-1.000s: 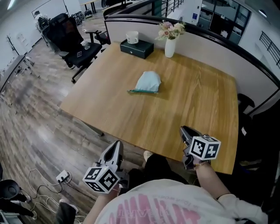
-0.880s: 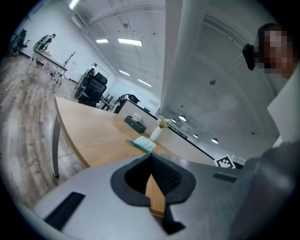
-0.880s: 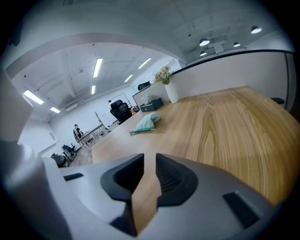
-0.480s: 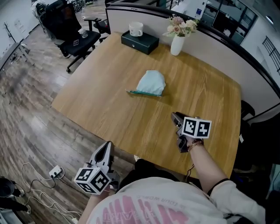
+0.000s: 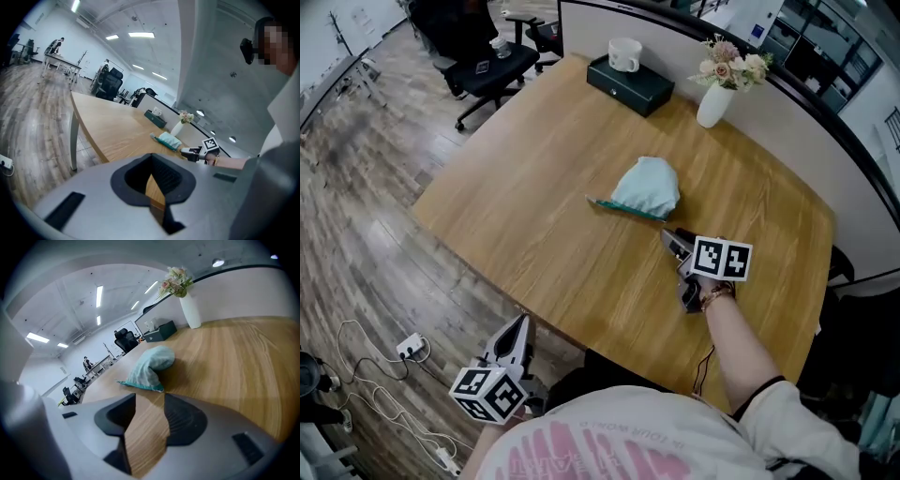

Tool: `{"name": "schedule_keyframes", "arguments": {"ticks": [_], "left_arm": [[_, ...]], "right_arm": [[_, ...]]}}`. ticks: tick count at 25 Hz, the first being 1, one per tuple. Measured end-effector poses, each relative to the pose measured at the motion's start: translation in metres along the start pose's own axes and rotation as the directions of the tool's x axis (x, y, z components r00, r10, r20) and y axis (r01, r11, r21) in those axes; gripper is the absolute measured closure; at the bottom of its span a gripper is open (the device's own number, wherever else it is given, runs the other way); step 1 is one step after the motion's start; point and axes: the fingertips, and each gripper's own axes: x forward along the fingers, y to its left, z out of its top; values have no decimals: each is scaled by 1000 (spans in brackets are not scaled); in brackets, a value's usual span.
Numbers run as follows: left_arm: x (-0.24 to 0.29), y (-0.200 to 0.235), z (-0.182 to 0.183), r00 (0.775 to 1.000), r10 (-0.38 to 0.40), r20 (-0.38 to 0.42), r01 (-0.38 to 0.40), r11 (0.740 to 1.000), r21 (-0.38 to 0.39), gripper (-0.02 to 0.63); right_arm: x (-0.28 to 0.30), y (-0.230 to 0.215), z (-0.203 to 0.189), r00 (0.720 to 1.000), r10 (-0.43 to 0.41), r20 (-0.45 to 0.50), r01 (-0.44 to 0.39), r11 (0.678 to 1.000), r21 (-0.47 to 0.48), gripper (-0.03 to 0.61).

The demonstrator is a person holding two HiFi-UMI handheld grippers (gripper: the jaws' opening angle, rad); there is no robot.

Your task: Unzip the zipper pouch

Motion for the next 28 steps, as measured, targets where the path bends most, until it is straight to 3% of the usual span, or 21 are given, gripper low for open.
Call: {"name": "schedule_keyframes", "arguments": {"ticks": [19,28], "left_arm": [[32,8,1,1000,10,-30,-11,1000,-16,614],[27,11,7,1000,28,-4,-28,999,-18,614]], "right_arm": [[54,3,36,999,23,-34,-24,999,-29,367],[48,16,42,999,46,16,-47,998,38,479]]}}
